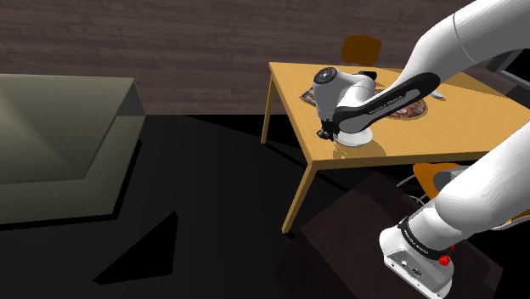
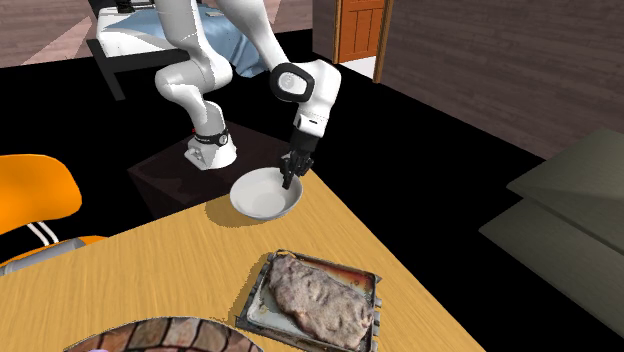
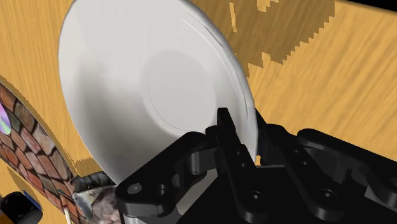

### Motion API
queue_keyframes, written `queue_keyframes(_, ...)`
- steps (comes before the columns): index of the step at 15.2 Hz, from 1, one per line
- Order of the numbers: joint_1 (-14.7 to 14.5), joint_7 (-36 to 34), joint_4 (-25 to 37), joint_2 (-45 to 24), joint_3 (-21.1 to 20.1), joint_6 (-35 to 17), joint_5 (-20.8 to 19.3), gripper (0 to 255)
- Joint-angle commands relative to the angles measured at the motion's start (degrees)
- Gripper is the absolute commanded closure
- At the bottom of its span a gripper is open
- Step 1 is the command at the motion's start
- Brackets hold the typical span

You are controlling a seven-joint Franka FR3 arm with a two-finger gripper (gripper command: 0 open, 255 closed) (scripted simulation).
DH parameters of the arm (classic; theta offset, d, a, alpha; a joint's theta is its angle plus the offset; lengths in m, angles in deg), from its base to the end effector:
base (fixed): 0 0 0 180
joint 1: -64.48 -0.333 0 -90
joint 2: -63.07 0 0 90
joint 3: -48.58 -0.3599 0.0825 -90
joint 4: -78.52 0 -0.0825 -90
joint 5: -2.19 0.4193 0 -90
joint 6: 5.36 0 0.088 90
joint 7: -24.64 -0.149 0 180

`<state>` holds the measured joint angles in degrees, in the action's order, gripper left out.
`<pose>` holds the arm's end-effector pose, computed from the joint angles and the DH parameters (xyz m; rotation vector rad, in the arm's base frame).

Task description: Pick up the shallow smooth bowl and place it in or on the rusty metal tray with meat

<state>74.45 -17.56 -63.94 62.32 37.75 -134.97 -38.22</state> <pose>0.4666 -0.0308 0.2483 2.6002 -0.2569 -0.0433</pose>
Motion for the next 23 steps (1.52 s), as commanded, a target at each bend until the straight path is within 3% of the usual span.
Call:
queue_keyframes(1,0.0,0.0,0.0,0.0,0.0,0.0,0.0,255)
queue_keyframes(5,0.0,0.0,0.0,0.0,0.0,0.0,0.0,255)
queue_keyframes(23,-1.1,10.5,3.0,10.8,-0.2,10.7,8.3,255)
